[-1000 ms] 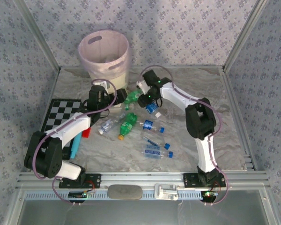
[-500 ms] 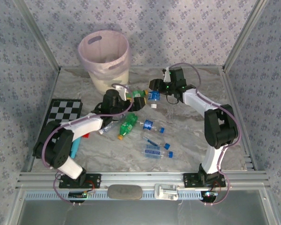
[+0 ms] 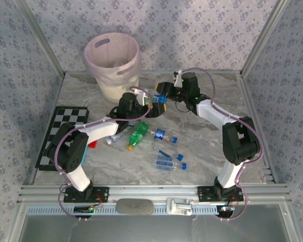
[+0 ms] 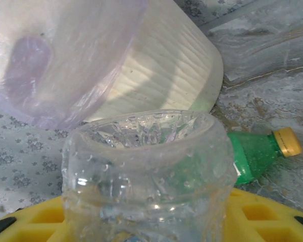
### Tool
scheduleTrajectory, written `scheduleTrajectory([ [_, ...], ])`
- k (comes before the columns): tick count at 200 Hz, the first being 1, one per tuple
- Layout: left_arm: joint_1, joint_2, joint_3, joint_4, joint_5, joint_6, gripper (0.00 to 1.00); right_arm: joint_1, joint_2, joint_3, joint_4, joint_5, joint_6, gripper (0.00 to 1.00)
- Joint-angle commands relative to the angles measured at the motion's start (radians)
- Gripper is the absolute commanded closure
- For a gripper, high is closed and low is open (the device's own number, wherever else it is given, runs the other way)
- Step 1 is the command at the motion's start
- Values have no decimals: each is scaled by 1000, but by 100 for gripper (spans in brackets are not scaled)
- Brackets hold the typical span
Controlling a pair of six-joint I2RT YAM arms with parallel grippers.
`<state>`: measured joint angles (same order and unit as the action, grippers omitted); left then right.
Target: Put the plastic bottles in the bin
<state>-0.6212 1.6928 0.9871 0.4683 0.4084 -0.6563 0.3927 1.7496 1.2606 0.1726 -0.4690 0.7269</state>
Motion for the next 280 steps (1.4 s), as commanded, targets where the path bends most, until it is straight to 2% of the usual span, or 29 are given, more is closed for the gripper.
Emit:
scheduleTrajectory([
  [1, 0, 17, 39, 15, 14, 8, 0, 14, -38, -14, 25, -20, 17, 49],
  [42, 1, 18, 38, 16, -19, 12, 2, 35, -52, -15, 21, -25, 14, 49],
  [70, 5, 13, 36, 15, -33, 20, 8, 45, -45, -9, -1, -30, 2, 49],
  [92, 10, 11, 36, 11, -30, 23, 16, 50, -48, -12, -5, -31, -3, 49],
  [114, 11, 8, 30, 11, -29, 23, 32, 49, -53, -12, -10, -28, -9, 49],
  [129, 11, 7, 27, 10, -29, 21, 38, 50, -56, -12, -14, -23, -13, 49],
  [147, 13, 4, 22, 10, -32, 20, 43, 48, -59, -12, -15, -22, -13, 42],
  [166, 15, 2, 21, 4, -37, 21, 44, 31, -65, -12, -13, -33, -12, 29],
  [182, 16, 2, 17, -5, -39, 24, 45, 0, -80, -21, 5, -50, 5, 26],
  [217, 24, 1, 4, -27, -43, 23, 46, -76, -135, -59, 53, -89, 40, 24],
  [247, 34, -13, -1, -35, -47, 26, 47, -114, -183, -109, 17, -59, 1, 23],
  [280, 37, -61, 47, -129, -85, 131, 47, -125, -220, -141, -43, 1, -56, 22],
])
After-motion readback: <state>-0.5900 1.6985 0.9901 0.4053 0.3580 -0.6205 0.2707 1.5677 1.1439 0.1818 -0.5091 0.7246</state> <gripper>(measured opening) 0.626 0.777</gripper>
